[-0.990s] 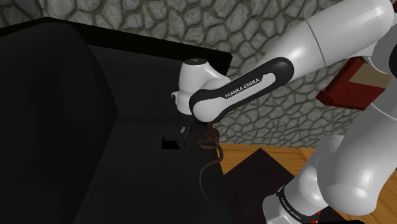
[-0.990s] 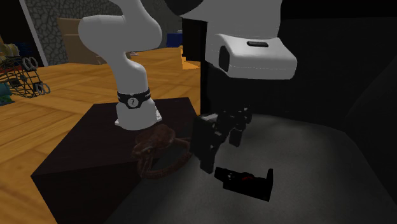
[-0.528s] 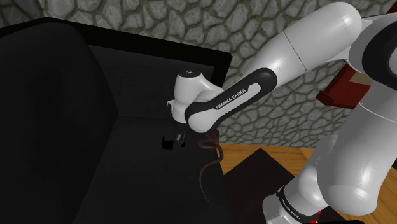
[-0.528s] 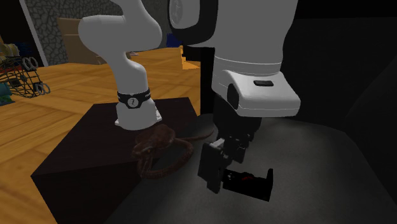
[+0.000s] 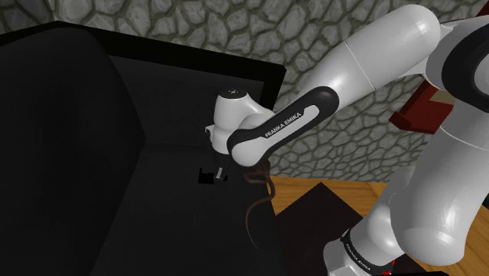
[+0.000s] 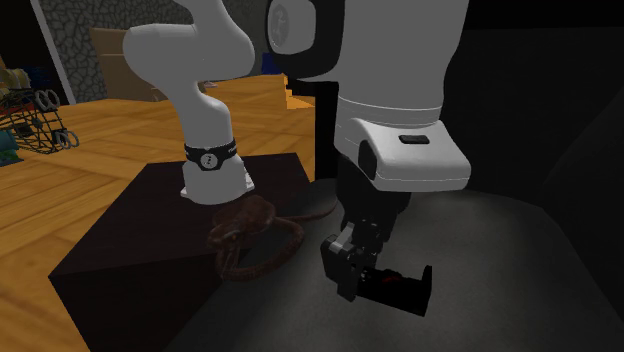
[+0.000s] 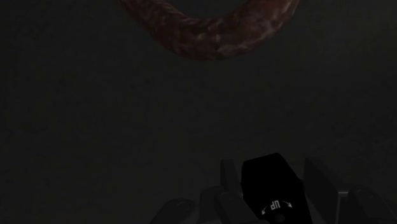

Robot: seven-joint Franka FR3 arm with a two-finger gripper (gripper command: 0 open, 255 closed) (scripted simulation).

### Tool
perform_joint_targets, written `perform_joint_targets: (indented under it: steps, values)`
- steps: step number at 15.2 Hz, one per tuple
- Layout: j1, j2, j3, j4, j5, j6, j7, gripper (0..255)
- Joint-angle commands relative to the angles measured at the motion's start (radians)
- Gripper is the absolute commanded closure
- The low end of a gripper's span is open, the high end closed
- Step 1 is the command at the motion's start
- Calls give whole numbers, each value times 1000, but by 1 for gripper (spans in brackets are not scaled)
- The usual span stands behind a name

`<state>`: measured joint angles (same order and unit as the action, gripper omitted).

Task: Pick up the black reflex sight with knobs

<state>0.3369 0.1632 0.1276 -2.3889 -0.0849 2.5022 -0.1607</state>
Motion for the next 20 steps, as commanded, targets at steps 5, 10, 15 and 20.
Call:
perform_joint_targets:
  steps: [5, 10, 15, 20]
  values:
    - [-3, -8, -2, 2, 3, -14, -3, 255]
    - [-5, -65, 3, 12, 19, -79, -17, 255]
    - [-6, -118, 5, 27, 34, -146, -28, 255]
    - [-6, -158, 5, 43, 43, -202, -36, 255]
